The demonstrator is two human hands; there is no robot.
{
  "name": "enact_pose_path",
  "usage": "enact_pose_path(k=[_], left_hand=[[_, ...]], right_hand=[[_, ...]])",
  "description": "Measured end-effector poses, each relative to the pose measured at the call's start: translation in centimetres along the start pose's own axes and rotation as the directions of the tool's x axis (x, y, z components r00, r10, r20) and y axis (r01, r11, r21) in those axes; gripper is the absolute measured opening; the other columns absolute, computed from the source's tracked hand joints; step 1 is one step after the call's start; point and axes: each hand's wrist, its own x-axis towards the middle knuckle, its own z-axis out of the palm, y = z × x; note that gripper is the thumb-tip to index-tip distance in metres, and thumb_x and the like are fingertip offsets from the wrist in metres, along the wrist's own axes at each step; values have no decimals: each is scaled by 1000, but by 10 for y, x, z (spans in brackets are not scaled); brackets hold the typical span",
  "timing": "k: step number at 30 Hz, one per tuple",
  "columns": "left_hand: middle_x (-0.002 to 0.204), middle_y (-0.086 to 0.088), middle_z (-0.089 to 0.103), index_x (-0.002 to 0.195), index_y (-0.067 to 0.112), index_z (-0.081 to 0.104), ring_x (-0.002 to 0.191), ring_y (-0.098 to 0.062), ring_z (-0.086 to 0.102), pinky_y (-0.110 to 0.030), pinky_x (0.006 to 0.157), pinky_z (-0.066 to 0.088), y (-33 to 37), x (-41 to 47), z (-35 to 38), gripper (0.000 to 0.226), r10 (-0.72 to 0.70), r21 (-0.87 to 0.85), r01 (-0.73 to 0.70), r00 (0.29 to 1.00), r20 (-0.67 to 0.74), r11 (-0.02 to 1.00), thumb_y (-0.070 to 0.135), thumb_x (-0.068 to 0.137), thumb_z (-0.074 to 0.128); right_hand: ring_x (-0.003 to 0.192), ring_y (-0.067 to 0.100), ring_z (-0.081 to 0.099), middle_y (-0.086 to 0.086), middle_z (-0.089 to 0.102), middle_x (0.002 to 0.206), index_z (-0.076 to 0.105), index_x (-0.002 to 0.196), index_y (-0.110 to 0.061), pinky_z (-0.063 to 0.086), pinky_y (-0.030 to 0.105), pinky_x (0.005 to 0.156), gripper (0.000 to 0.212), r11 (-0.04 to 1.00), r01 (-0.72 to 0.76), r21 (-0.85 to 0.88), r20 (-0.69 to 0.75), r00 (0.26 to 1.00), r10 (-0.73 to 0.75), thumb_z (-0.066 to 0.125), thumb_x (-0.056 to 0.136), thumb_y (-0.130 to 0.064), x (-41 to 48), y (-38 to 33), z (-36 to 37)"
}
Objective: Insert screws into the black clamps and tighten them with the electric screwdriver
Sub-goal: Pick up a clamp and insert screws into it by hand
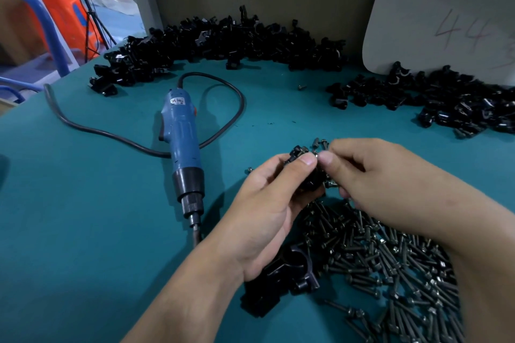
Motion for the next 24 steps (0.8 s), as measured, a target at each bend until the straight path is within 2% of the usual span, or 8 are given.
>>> enact_pose_path(k=[2, 4, 6, 9, 13, 16, 19, 24], left_hand=[[127, -13, 72, 128, -4, 61, 122, -17, 67, -26, 101, 54, 1, 0, 0, 41, -4, 9, 4, 1000, 1, 1000, 24, 98, 64], [128, -14, 70, 133, -9, 56, 123, -19, 66, -28, 104, 54, 1, 0, 0, 48, -5, 0, 5, 1000, -9, 1000, 24, 99, 64], [121, -13, 72, 130, -10, 57, 117, -17, 68, -28, 102, 54, 2, 0, -1, 50, -2, -18, 2, 1000, -19, 1000, 26, 96, 67], [117, -10, 74, 128, -6, 59, 112, -14, 69, -25, 99, 55, 1, 0, -1, 49, -9, -19, 8, 1000, -17, 1000, 26, 92, 67], [116, -8, 75, 123, 1, 63, 111, -12, 70, -23, 98, 54, 0, 0, -1, 41, -25, 3, 25, 1000, 4, 1000, 27, 91, 68], [118, -12, 73, 124, -1, 61, 111, -14, 69, -25, 100, 54, -1, 0, 1, 42, -21, -16, 21, 1000, -4, 1000, 25, 91, 67], [126, -18, 71, 124, -1, 62, 116, -18, 68, -31, 106, 53, -3, 1, 1, 38, -33, 3, 33, 999, -5, 999, 23, 94, 68], [124, -12, 73, 126, 0, 62, 119, -16, 67, -28, 104, 53, -2, 0, 1, 42, -31, 8, 31, 1000, -4, 999, 25, 92, 67]], right_hand=[[46, 17, 48, -3, 52, 54, 47, 69, -14, 42, 35, 53, 61, 999, -37, -6, 13, 999, 37, 32, 92, -69, 1, -3, 1], [43, 10, 48, -5, 56, 52, 51, 67, -15, 42, 30, 55, 74, 997, -77, 24, 22, 997, 77, 21, 82, -81, 1, -1, -2], [53, 4, 59, -13, 67, 64, 58, 81, -26, 46, 29, 58, 61, 999, -42, 30, -8, 999, 42, 25, 84, -78, -1, 4, -5], [64, 12, 65, -14, 69, 75, 54, 90, -37, 52, 30, 57, 16, 998, 26, 53, -19, 1000, -25, 47, 101, -47, -1, 5, -4], [74, 24, 66, 2, 68, 77, 52, 85, -33, 55, 46, 71, 22, 1000, 2, 31, 23, 1000, -2, 46, 103, -45, 1, 5, 0], [71, 18, 66, -3, 67, 75, 50, 90, -37, 54, 41, 67, 18, 1000, 6, 25, -2, 1000, -6, 46, 100, -51, 1, 6, 0], [51, 6, 54, -12, 62, 64, 49, 88, -36, 45, 31, 50, 17, 1000, 20, -8, 2, 1000, -20, 48, 102, -45, 2, 7, 2], [53, 8, 46, -5, 55, 65, 50, 81, -25, 37, 30, 54, 34, 1000, -18, -1, -4, 1000, 18, 43, 102, -51, 3, 6, 4]])
